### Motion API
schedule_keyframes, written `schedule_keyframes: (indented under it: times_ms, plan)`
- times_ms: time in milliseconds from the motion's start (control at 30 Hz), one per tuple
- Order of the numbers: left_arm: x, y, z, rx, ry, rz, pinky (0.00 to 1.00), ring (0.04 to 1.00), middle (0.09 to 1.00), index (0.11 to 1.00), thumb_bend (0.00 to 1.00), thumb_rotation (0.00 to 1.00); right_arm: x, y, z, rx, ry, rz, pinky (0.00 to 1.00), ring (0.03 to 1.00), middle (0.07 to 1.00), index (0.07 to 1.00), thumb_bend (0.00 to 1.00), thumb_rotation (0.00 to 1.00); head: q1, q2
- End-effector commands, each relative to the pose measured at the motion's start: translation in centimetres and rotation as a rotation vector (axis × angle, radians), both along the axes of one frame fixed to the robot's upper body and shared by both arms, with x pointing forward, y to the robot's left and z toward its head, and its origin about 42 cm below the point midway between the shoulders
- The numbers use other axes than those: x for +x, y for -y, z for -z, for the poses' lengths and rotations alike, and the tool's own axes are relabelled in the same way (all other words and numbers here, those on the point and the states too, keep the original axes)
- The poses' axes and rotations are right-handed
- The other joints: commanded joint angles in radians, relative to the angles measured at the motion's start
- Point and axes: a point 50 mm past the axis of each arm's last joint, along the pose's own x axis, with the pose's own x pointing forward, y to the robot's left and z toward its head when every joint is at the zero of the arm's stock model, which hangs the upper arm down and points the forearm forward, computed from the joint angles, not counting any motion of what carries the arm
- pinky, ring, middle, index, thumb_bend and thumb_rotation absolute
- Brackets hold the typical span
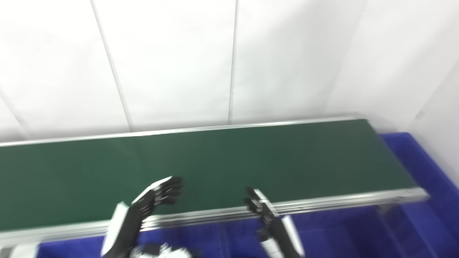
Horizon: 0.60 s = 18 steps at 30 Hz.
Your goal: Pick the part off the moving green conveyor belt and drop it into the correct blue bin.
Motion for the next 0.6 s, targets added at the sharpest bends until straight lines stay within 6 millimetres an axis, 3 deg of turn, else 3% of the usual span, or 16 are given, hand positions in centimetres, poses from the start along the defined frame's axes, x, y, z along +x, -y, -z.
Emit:
schedule_keyframes:
  times_ms: [0,233,567]
  plan:
    - [0.1,0.6,-1.1,-0.022,0.034,-0.023,0.77,0.804,0.834,0.826,0.83,0.20,0.0,0.7,-1.2,0.010,0.027,-0.007,0.85,0.880,0.920,0.922,0.90,0.99,0.065,0.026]
    - [0.5,1.8,-0.4,-0.063,0.012,-0.066,0.83,0.847,0.870,0.834,0.83,0.30,0.2,2.1,-1.8,0.036,0.032,-0.052,0.83,0.863,0.897,0.921,0.92,1.00,0.151,0.065]
    - [0.5,1.2,0.6,-0.093,-0.027,-0.070,0.86,0.869,0.889,0.839,0.84,0.38,0.6,1.6,-1.6,0.042,0.056,-0.039,0.82,0.866,0.901,0.917,0.94,0.99,0.127,0.052]
